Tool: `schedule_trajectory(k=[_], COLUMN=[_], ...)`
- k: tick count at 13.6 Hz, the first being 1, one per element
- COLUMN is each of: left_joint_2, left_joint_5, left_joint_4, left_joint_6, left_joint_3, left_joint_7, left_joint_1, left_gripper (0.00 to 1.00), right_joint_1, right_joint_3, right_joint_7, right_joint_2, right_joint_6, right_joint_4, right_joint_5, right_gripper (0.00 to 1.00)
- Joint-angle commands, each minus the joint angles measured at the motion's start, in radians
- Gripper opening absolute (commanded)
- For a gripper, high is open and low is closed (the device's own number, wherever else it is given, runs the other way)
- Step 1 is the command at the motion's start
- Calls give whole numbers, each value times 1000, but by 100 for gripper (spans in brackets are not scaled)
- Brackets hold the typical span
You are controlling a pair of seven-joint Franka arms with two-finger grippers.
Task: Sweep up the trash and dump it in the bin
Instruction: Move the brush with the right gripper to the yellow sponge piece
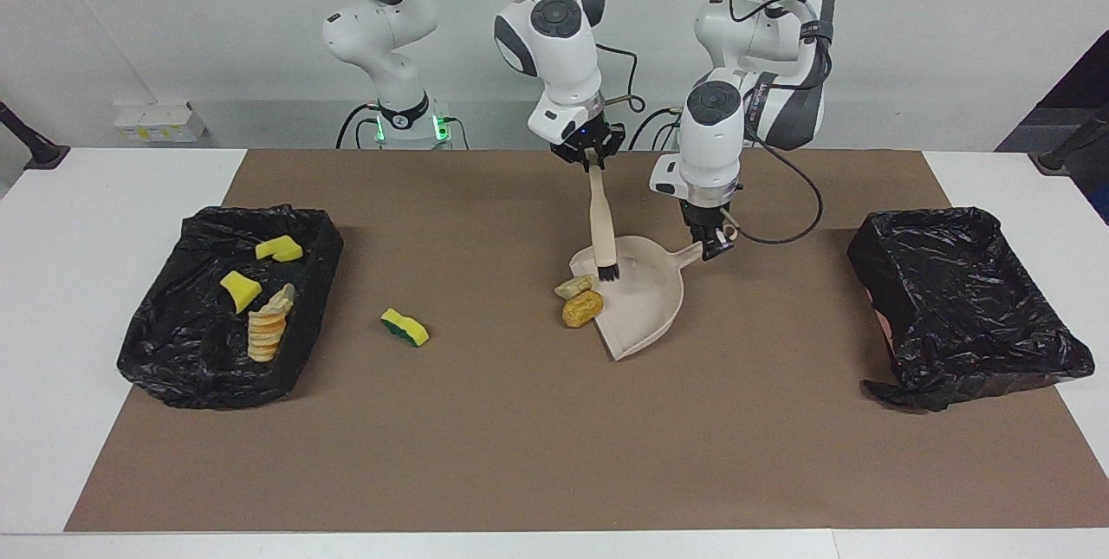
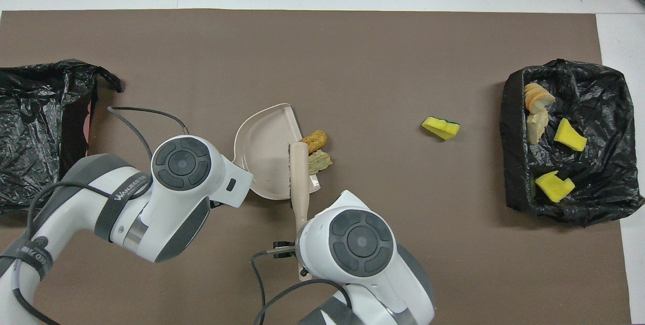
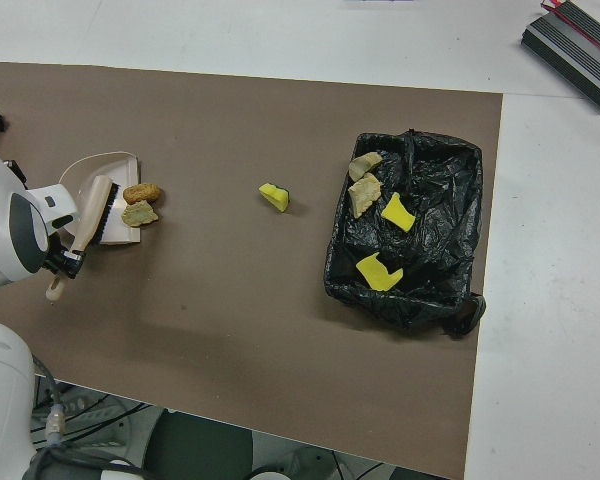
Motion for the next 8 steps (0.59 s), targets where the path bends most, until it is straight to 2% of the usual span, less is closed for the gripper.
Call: schedule_trajectory(k=[1,3,6,7,8], left_joint_2=[-25,-25,-24,-24,-24], left_joint_5=[17,17,17,17,17], left_joint_4=[-32,-32,-32,-31,-31], left_joint_6=[29,29,31,31,31], left_joint_3=[12,12,14,12,12], left_joint_7=[-25,-54,-48,-50,-51], left_joint_1=[-8,-9,-6,-8,-8], left_gripper=[0,0,0,0,0], right_joint_1=[-113,-217,-365,-420,-457], right_joint_3=[4,4,4,3,9], right_joint_7=[-109,-199,-273,-281,-290], right_joint_2=[-90,-124,-106,-93,-80], right_joint_6=[-113,-167,-184,-189,-189], right_joint_4=[-15,-22,-27,-27,-27], right_joint_5=[-18,-42,-140,-191,-294], right_gripper=[0,0,0,0,0])
